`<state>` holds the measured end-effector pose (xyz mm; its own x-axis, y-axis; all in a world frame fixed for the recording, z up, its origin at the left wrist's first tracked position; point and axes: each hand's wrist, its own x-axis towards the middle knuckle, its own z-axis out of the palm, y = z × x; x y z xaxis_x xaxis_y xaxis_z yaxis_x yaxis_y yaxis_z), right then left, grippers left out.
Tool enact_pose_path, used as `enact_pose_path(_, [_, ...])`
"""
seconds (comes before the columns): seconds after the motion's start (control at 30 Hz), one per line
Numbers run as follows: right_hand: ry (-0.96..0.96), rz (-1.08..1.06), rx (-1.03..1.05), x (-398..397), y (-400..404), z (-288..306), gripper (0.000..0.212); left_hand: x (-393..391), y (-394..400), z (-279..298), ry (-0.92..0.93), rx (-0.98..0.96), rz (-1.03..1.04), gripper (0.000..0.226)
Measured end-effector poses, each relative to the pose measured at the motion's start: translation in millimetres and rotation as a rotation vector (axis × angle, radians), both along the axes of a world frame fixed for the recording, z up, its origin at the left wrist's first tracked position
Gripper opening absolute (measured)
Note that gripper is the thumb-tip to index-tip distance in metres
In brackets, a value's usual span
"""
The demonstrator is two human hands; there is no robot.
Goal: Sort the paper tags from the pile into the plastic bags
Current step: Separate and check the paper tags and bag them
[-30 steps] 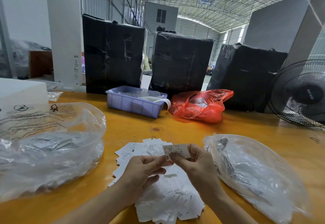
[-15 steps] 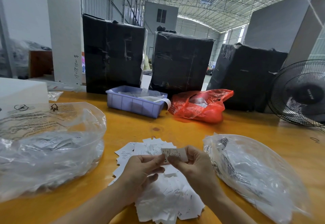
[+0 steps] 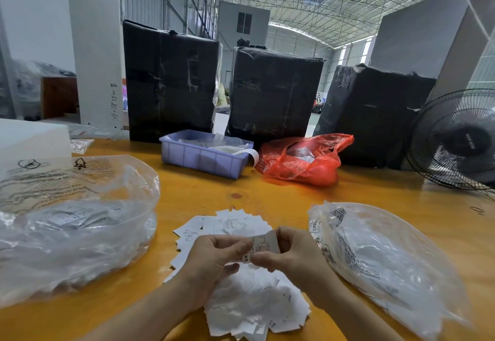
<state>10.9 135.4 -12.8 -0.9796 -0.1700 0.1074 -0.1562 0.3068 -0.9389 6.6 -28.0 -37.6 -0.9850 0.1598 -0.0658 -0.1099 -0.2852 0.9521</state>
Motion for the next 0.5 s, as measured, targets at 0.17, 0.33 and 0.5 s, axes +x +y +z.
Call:
enact_pose_path(0.17, [0.179,-0.036,0.069,-0.3,-2.3,-0.9,0.018,-1.8,2.0,-3.0,-0.006,0.014,-0.004,0.025])
enact_pose_path(0.33, [0.289,-0.123,-0.011,-1.3,1.2,2.8,0.011,-5.3,0.8,-3.4,-0.059,0.118,0.007,0.025])
enact_pose_path(0.5, [0.362,-0.148,0.046,0.0,-1.5,2.4,0.015,-5.1,0.8,-1.9,-0.089,0.096,-0.001,0.022])
